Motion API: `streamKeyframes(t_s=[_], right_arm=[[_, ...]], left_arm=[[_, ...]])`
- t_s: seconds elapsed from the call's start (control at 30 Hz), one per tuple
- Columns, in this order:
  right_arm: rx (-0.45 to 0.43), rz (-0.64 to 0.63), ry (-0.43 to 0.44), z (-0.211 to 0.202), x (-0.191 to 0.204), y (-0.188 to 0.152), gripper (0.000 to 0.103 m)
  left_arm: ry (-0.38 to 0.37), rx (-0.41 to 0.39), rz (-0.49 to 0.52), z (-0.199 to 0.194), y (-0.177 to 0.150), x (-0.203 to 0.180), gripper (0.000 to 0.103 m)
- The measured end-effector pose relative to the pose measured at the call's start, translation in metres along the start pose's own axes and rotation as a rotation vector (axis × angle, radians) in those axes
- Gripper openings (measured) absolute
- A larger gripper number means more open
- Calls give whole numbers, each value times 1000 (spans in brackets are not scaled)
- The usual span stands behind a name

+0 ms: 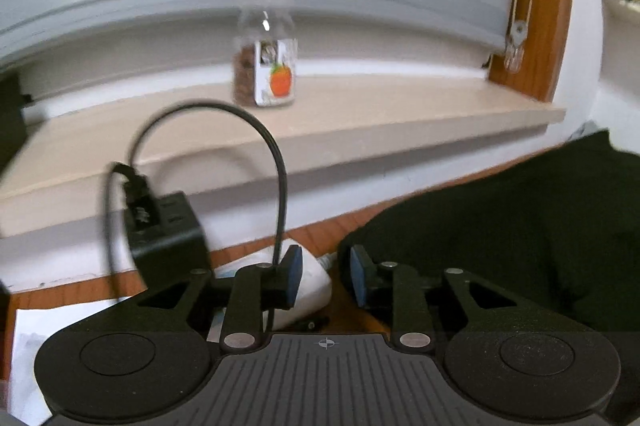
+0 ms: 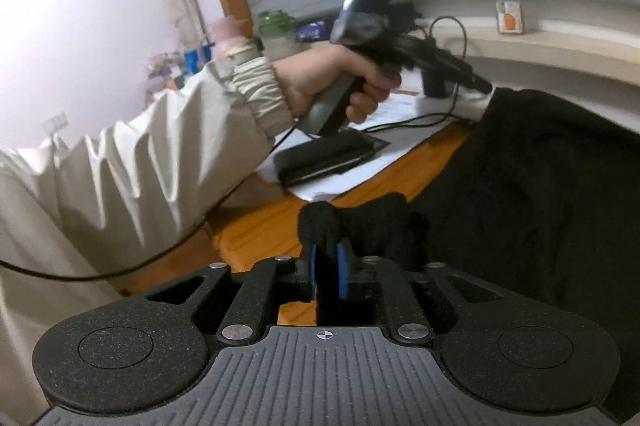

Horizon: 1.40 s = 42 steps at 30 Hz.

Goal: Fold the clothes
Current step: 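Open both tools and release the sweater, moving them away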

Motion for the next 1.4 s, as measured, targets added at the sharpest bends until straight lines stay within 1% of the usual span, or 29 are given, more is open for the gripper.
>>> streamKeyframes(t_s=[0.03,0.07,0.1,0.13,0.17,0.23,0.3,0.43,0.57,0.67,0.77,0.9,0.97,1.03,1.1,1.2,1.23,1.33,1.4], right_arm=[[0,4,9,-2,-1,1,25],[-8,-1,-10,-7,-1,-1,37],[-16,-5,-28,-13,-1,-2,40],[-26,4,-43,-22,-4,-5,42],[-36,14,-59,-31,-7,-7,42],[-78,64,-115,-59,-22,-15,44],[-121,125,-205,-92,-43,-25,44],[-190,191,-471,-172,-87,-47,45],[-208,229,-751,-254,-123,-79,45],[-164,229,-880,-296,-138,-107,46],[-103,250,-938,-321,-153,-138,47],[-28,285,-966,-337,-170,-179,48],[9,298,-978,-340,-172,-204,50],[38,305,-998,-348,-180,-219,53],[61,314,-1016,-356,-188,-233,55],[89,318,-1024,-357,-200,-250,57],[111,307,-1040,-355,-204,-256,58],[159,298,-1069,-348,-219,-270,58],[172,291,-1117,-349,-228,-276,58]], left_arm=[[-9,-11,-2,-5,1,-2,29],[-19,-22,-5,-11,3,-4,30],[-28,-34,-7,-16,4,-6,32],[-38,-45,-10,-21,5,-8,37],[-47,-56,-12,-27,6,-10,39],[-100,-75,23,-26,15,-38,39],[-166,-83,59,-19,20,-71,39],[-298,-78,123,12,33,-140,41],[-383,-32,197,44,36,-200,41],[-462,-23,288,53,36,-247,41],[-539,-16,387,57,36,-295,41],[-649,-5,517,62,34,-356,41],[-665,16,561,70,28,-371,41],[-681,37,603,77,22,-386,40],[-687,60,603,87,15,-388,40],[-690,88,610,102,7,-389,40],[-687,90,607,106,4,-388,40],[-706,76,568,111,2,-385,40],[-715,63,549,113,1,-383,40]])
Point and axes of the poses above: each gripper's, at about its wrist camera, not at the fingertips, and z roughly the way its jaws point, x to its left, y to its top, the point moved 2 cm from there along z, roughly the way its jaws point, and after that the axes turned 9 degrees about z, right-handed, at the moved point
